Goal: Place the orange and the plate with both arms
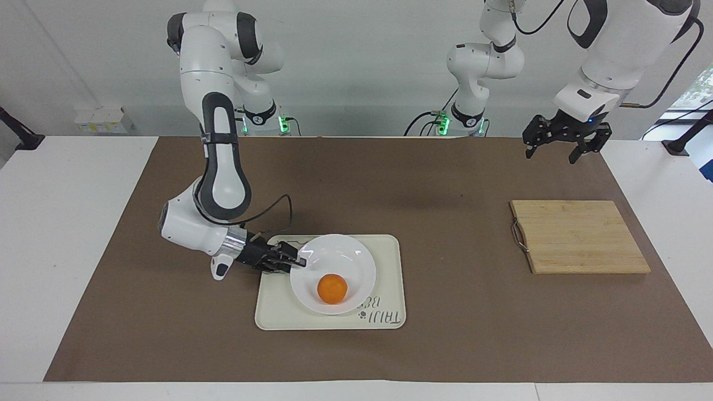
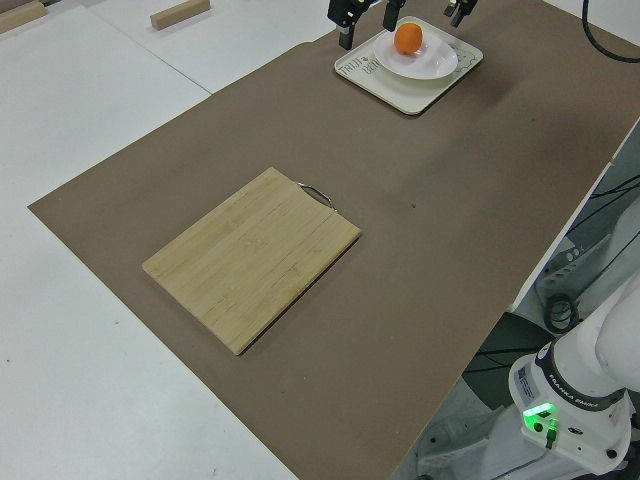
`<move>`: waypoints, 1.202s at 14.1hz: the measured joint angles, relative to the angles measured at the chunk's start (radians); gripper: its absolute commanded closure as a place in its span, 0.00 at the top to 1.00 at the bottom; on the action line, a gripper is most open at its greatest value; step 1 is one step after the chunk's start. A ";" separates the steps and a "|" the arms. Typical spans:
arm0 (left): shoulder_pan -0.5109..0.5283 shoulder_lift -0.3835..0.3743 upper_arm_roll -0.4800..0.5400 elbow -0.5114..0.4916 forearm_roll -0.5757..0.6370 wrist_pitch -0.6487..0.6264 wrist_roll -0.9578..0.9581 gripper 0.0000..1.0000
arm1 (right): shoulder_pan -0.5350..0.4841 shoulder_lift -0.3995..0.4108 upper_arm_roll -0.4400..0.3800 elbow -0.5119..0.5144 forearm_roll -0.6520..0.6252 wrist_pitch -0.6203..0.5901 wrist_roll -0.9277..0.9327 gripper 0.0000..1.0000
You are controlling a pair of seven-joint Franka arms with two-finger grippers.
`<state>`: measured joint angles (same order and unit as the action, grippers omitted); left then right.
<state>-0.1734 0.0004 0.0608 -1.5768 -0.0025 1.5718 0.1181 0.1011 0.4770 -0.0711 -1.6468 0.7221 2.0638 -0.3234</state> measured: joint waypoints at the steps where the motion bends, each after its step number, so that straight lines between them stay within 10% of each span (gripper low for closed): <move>1: 0.000 0.000 0.000 0.000 0.000 0.000 0.000 1.00 | 0.000 -0.030 0.000 0.001 -0.088 0.000 0.047 1.00; 9: 0.000 0.000 0.000 0.000 0.000 0.000 0.000 1.00 | -0.003 -0.236 -0.007 0.001 -0.606 -0.117 0.316 1.00; 17: 0.000 0.000 0.000 0.000 0.000 0.000 0.000 1.00 | -0.054 -0.465 -0.025 0.003 -0.677 -0.366 0.454 1.00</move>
<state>-0.1734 0.0004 0.0608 -1.5768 -0.0025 1.5718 0.1181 0.0475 0.0125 -0.0965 -1.6441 0.0455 1.6981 0.1303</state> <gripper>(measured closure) 0.000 0.000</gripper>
